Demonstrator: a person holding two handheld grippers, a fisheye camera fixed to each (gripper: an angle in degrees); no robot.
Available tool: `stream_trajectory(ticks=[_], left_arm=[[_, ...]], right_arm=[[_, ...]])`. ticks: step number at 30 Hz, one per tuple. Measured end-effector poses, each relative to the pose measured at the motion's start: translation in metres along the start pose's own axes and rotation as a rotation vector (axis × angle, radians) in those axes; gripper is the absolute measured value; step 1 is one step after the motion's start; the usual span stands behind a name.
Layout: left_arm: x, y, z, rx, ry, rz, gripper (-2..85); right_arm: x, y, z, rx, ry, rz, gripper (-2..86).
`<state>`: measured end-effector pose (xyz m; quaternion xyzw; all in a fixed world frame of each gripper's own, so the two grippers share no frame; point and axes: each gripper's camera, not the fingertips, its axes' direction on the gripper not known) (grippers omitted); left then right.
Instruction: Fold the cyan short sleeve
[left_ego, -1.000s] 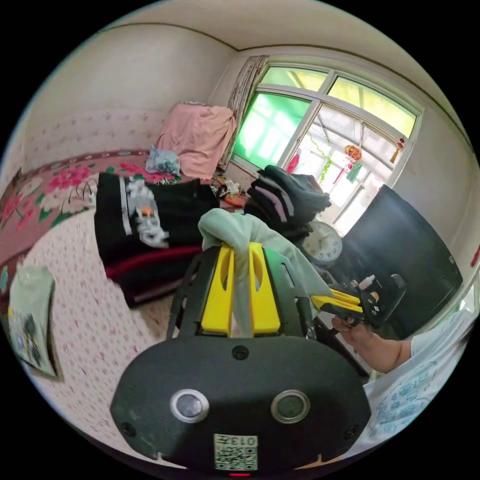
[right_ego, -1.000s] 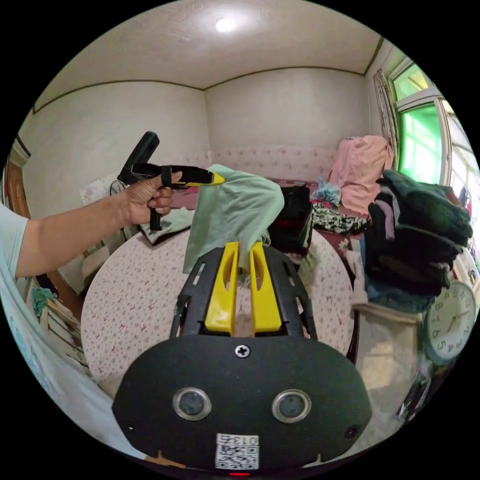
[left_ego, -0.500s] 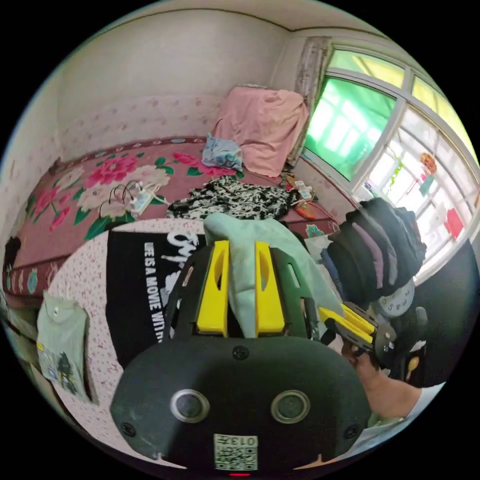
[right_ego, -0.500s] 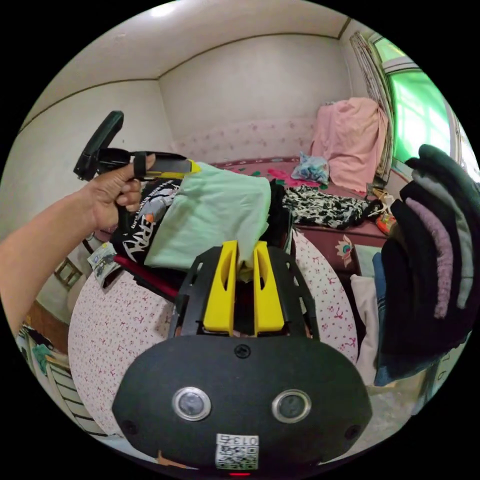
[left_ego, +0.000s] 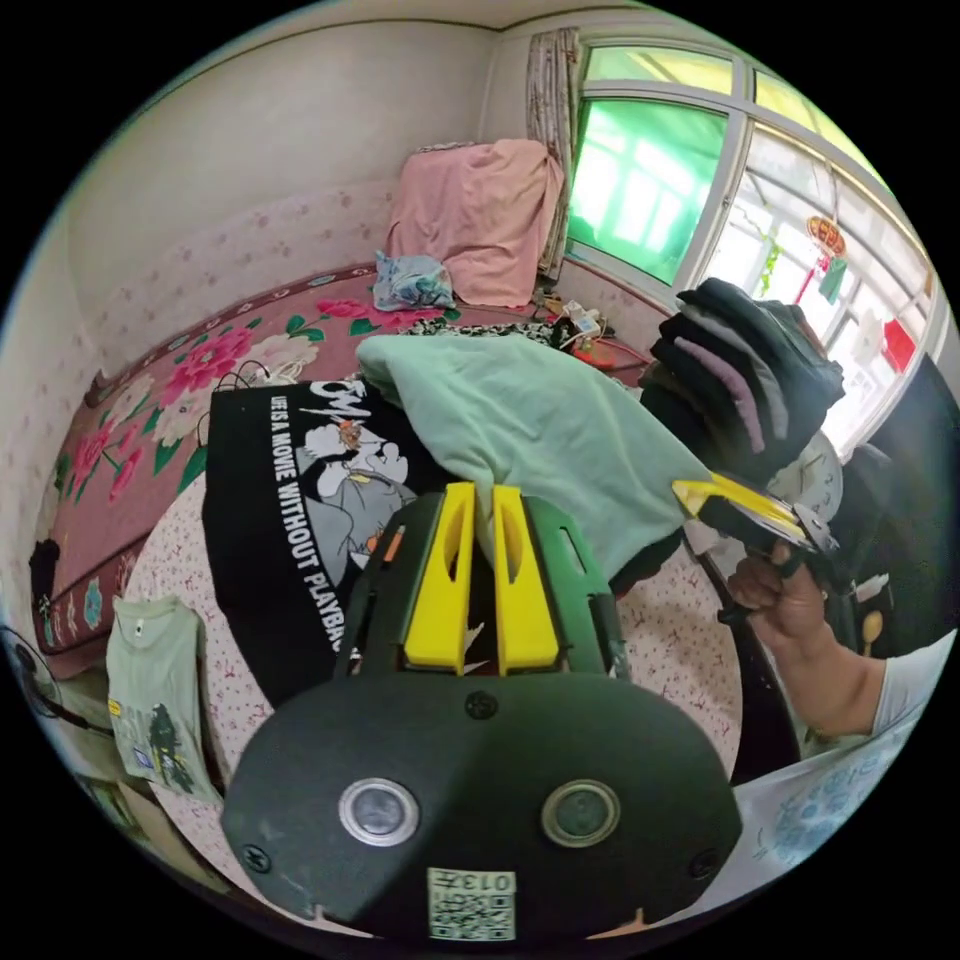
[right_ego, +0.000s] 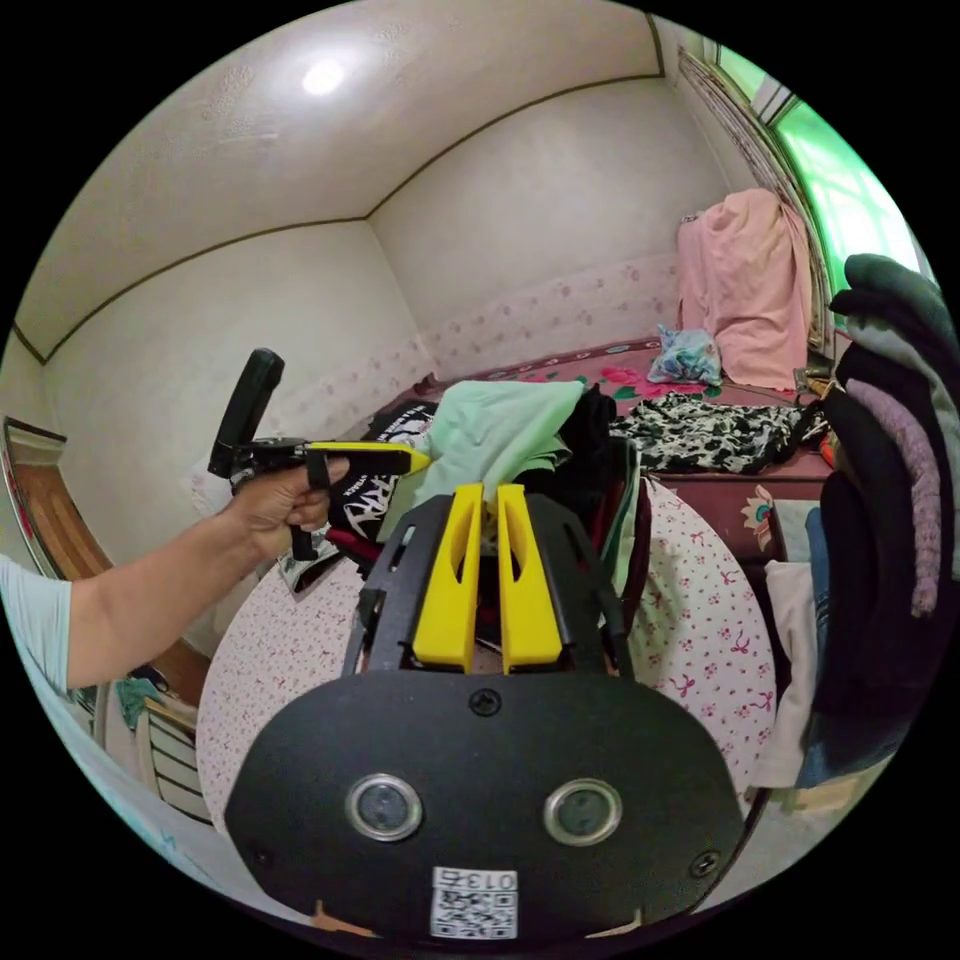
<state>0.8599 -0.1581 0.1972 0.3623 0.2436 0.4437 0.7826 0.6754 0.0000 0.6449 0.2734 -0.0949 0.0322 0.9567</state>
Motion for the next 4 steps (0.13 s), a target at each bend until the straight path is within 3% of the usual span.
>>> stream_trajectory(ticks=[4], left_arm=[[-0.011,0.009,0.008,-0.056,0.037,-0.012,3.9]], right_arm=[[-0.013,-0.004,0.024,-0.111,0.008,0.0,4.7]])
